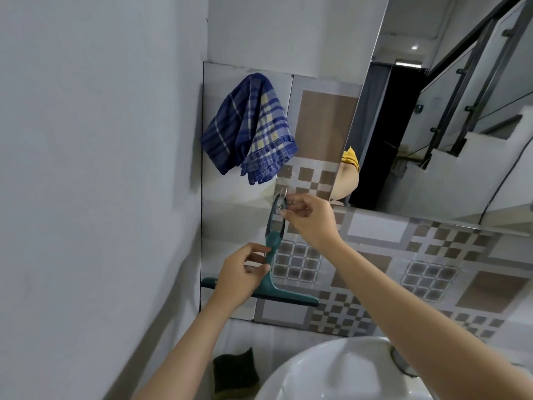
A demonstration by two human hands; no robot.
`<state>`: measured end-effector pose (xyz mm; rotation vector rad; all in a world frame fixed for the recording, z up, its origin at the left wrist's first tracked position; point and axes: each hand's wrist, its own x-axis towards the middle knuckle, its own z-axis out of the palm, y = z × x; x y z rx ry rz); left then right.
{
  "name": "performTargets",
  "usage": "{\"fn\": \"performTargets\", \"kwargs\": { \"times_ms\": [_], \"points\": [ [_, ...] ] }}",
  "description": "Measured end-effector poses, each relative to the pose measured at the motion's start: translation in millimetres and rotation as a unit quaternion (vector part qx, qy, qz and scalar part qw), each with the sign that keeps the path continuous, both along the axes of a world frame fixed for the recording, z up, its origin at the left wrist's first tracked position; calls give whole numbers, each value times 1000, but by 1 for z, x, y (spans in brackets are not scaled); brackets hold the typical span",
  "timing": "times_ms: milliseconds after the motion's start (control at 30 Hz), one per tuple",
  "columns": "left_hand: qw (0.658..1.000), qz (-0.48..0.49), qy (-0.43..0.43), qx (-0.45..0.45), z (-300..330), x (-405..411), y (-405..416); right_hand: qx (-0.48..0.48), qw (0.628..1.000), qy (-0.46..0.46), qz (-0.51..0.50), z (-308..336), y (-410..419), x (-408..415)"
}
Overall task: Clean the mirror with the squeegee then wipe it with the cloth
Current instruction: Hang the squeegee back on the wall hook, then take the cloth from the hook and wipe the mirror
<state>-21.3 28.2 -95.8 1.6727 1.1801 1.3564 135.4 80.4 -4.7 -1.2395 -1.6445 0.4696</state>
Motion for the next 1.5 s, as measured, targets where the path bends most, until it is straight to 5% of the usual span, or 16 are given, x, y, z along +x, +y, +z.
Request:
{"fn": "performTargets", "kwargs": {
  "times_ms": [200,400,533,700,1067,1333,1500],
  "points": [
    [998,49,31,33,16,-7,-4,177,980,80,-33,41,-10,-6],
    [963,160,-39,214,104,-6,-17,260,963,68,-3,107,-9,-27],
    [952,208,-151,164,151,-8,-6,213,977,1,22,144,2,-37],
    [962,106,-249,26,169,-2,0,166,982,-69,55,168,9,-47],
    [928,49,-360,82,181,-3,-1,74,985,-9,156,195,5,-56],
    [924,84,-346,143,187,-17,-12,-44,962,81,258,204,-16,-49],
    [931,95,-315,158,195,-27,-29,-134,945,50,295,208,-39,-28]
  ]
}}
